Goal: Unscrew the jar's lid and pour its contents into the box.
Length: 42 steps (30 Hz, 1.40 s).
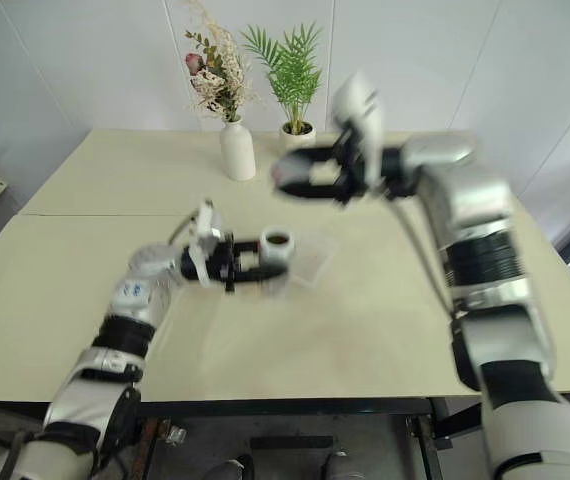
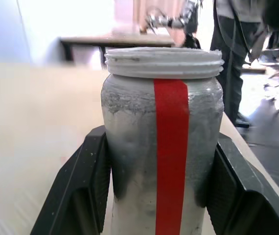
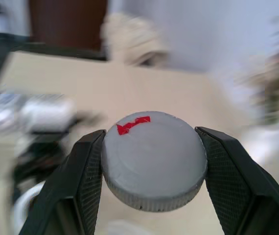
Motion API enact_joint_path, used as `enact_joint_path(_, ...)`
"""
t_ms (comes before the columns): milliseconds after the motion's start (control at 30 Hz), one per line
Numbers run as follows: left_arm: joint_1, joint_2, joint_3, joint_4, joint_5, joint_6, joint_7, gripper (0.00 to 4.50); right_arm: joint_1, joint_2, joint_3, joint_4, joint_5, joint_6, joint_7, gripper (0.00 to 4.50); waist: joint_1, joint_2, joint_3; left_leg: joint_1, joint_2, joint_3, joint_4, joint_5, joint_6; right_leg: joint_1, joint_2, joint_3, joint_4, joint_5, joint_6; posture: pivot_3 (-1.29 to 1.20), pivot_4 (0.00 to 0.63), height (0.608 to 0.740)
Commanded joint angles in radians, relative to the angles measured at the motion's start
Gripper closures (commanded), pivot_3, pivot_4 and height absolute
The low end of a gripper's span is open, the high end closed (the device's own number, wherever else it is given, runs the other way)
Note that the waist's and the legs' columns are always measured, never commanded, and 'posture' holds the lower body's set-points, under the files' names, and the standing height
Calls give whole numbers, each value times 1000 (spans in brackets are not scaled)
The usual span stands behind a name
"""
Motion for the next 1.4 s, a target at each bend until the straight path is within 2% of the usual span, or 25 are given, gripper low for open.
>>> enact_joint_path(33,-42,-5,5,-54,-12,-7,-4,2345,7,21,-7,-16,0,-17,1,1942,-2,0,0,0,0,0,0,0,0,0,0,0,0,0,0,0,150,740)
enact_joint_path(333,-48,-3,18,-51,-10,-19,3,2345,54,20,-13,-65,-2,18,-8,1942,-3,0,0,1,0,1,1,0,0,0,0,1,2,0,0,0,150,740)
enact_joint_path(967,-112,68,111,-206,-82,57,67,2345,505,-156,-114,-409,13,249,-201,1942,-2,0,0,1,0,1,1,0,0,0,0,1,2,0,0,0,150,740)
enact_joint_path(1133,-187,88,141,-151,-83,35,91,2345,655,-161,-120,-497,7,290,-262,1942,0,0,0,0,0,1,2,0,0,1,0,1,1,0,0,0,150,740)
enact_joint_path(1400,-295,76,145,56,-32,-111,97,2345,767,-110,-91,-427,-79,233,-401,1942,-3,0,0,2,0,1,3,1,1,2,1,2,1,1,1,0,150,740)
